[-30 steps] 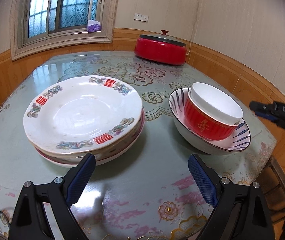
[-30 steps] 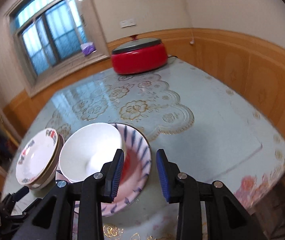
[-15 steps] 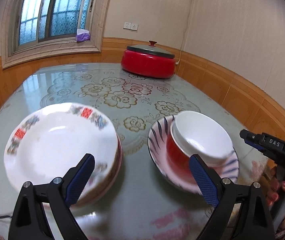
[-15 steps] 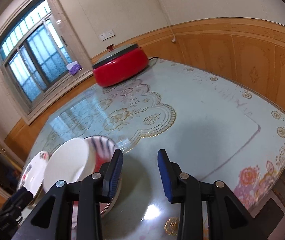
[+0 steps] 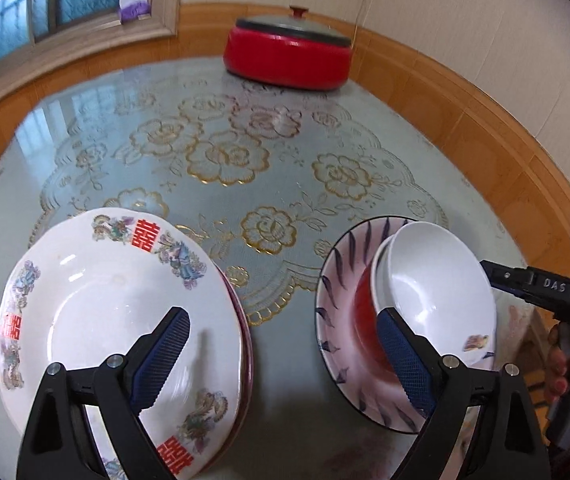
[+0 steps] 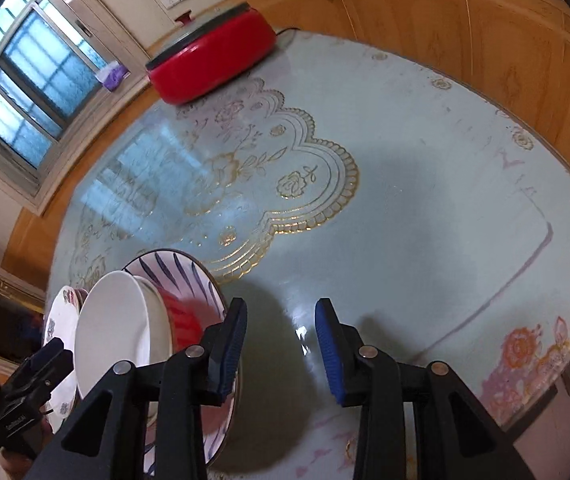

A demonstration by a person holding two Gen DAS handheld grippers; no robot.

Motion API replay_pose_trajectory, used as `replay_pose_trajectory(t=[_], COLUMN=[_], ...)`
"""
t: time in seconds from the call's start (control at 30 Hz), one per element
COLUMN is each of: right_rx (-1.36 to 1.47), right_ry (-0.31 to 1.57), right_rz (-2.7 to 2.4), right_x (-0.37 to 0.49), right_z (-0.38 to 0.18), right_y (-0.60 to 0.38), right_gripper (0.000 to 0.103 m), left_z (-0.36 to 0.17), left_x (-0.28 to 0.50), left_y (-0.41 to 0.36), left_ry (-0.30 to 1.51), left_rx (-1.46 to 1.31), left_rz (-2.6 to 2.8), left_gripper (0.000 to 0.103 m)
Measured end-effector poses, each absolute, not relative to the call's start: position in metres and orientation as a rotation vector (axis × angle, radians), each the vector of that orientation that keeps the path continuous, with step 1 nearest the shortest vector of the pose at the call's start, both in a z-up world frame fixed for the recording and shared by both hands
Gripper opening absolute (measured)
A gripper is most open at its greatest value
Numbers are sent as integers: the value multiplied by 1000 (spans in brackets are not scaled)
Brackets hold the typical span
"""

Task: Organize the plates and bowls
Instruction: 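Lift the nested bowls with the right tool and carry them over the plate stack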

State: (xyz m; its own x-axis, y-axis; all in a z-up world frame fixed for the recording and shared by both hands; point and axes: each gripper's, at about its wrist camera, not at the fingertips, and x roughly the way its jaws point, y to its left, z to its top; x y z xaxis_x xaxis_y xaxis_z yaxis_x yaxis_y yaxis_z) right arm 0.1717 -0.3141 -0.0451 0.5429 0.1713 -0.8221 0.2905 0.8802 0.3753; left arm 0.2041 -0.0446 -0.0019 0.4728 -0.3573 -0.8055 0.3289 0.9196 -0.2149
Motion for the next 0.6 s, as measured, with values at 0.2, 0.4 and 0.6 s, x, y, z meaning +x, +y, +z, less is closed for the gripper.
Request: replay_pose_trajectory(t=[0.2, 0.4, 0.6], right_rx=[662, 577, 561], right_ry=[1084, 1142, 1199], right_rz=[-7, 18, 102], right_x=[168, 170, 178], right_z=[-42, -43, -64], right_y=[-321, -306, -300], right_gripper=[36, 30, 15], left_z=[14, 11, -1], left_x=[210, 213, 207], left_y=[-39, -49, -71], left_ry=[1026, 1091, 1105], left_rx=[-43, -3, 110], left_rz=[-362, -324, -312], left_gripper=[94, 70, 67])
